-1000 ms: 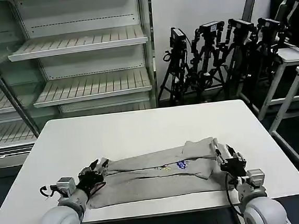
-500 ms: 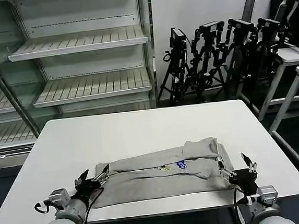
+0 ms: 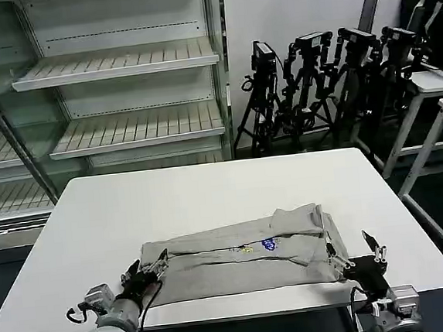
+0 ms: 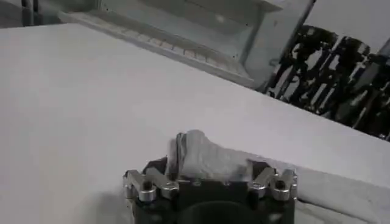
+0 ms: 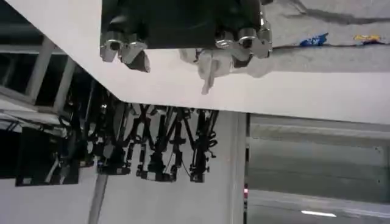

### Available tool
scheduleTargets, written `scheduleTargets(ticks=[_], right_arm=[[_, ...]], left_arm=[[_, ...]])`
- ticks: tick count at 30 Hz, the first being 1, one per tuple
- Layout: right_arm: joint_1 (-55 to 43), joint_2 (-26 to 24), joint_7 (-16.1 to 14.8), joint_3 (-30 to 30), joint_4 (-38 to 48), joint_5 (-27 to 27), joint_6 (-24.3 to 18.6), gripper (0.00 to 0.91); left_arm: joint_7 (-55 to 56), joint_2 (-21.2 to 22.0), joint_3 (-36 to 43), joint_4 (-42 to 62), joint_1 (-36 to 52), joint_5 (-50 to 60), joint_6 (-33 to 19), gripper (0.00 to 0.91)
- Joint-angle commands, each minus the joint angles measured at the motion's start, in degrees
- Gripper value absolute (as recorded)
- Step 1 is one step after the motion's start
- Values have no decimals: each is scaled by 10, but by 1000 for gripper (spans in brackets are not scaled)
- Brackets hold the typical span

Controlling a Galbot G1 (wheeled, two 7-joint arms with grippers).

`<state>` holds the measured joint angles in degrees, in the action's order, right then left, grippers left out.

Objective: Fold and organize the clothes.

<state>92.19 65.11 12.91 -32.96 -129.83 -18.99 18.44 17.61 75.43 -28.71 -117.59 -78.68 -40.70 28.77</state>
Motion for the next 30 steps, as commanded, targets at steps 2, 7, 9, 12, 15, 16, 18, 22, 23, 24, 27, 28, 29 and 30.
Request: scheduleTargets(ticks=[2, 7, 9, 12, 15, 16, 18, 22, 23, 24, 27, 28, 29, 30], right_arm=[[8, 4, 2, -3, -11, 2, -1, 907], [9, 7, 3, -2, -15, 2, -1, 907], [9, 8, 4, -3, -17, 2, -1, 907], [10, 10, 5, -5, -21, 2, -2, 907], [10, 12, 5, -5, -24, 2, -1, 907], [10, 13, 6, -5, -25, 2, -1, 907], [10, 14, 6, -5, -27, 3, -1, 907], [11, 15, 6, -10, -30, 2, -1, 907], [11, 15, 6, -11, -30, 1, -1, 907], [11, 15, 6, -12, -30, 0, -1, 907], [11, 16, 7, -15, -29, -3, -1, 907], [10, 17, 7, -15, -28, -4, -1, 907], [10, 17, 7, -16, -28, -5, -1, 907], [9, 17, 7, -16, -28, -5, -1, 907]], left_arm=[[0, 18, 9, 14, -15, 0, -9, 10], [-2, 22, 7, 5, -23, -8, -9, 10], [-2, 22, 3, 1, -22, -27, -9, 10], [-2, 20, -13, -9, -20, -79, -5, 10], [-4, 14, -33, -19, -18, -132, -5, 10], [-4, 11, -41, -23, -17, -155, -4, 10], [0, 5, -61, -28, -14, -204, 4, 10], [13, -14, -139, -28, -2, -295, 24, 10], [16, -22, -158, -27, 0, -312, 28, 10], [18, -25, -170, -26, 0, -323, 31, 10], [24, -49, -237, -23, 0, -398, 43, 10], [23, -64, -258, -17, -1, -415, 43, 10], [22, -77, -276, -9, -2, -431, 43, 10], [22, -87, -284, -7, -2, -439, 43, 10]])
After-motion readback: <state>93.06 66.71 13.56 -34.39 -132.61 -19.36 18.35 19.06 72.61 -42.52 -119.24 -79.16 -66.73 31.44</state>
